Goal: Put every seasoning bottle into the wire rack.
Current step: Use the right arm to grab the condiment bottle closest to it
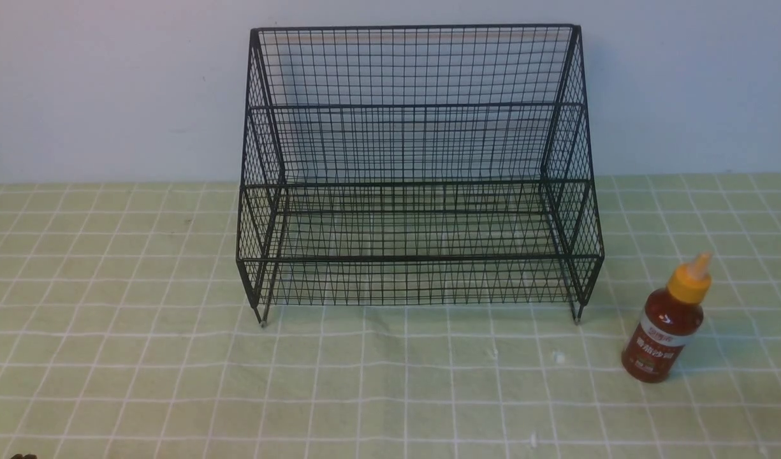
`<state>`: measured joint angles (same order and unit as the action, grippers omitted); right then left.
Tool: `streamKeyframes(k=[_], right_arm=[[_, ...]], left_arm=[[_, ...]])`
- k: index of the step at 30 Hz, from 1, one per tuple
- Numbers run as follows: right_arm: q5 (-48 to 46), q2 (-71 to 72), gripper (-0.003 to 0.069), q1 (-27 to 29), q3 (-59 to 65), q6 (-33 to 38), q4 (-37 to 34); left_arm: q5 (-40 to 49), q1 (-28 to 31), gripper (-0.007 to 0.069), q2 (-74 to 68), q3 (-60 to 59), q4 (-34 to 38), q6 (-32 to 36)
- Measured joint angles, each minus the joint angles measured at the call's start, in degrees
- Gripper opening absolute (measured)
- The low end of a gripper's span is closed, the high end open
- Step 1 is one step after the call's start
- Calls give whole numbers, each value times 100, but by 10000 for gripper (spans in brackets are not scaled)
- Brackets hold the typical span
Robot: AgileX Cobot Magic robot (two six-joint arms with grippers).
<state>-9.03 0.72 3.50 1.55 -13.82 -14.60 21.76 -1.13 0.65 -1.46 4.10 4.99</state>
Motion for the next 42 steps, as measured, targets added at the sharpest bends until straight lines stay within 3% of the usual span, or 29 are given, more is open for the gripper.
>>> streamKeyframes(k=[4, 14, 19, 22, 25, 27, 29, 32, 36, 42], right_arm=[[701, 0, -15, 0, 0, -349, -1181], [1144, 0, -15, -5, -51, -361, -1841], [941, -17, -15, -11, -1123, -165, -1676], [356, -428, -15, -11, -2185, 207, -1298], [-1456, -1667, -15, -11, -3908, 973, -928], [-2069, -2063, -15, -11, -4313, 1230, -886], [-3741, -3226, -15, -11, -5252, 1935, -840], [-4986, -4286, -15, -11, -6045, 2420, -823], [-5979, -5732, -15, -11, -6774, 2560, -753], [-6242, -7237, 16, -11, -7342, 2556, -536]], left_arm=[[0, 0, -6, 0, 0, 0, 0], [0, 0, -6, 0, 0, 0, 0], [0, 0, -6, 0, 0, 0, 0], [0, 0, -6, 0, 0, 0, 0], [0, 0, -6, 0, 0, 0, 0], [0, 0, -6, 0, 0, 0, 0], [0, 0, -6, 0, 0, 0, 0], [0, 0, -6, 0, 0, 0, 0], [0, 0, -6, 0, 0, 0, 0], [0, 0, -6, 0, 0, 0, 0]])
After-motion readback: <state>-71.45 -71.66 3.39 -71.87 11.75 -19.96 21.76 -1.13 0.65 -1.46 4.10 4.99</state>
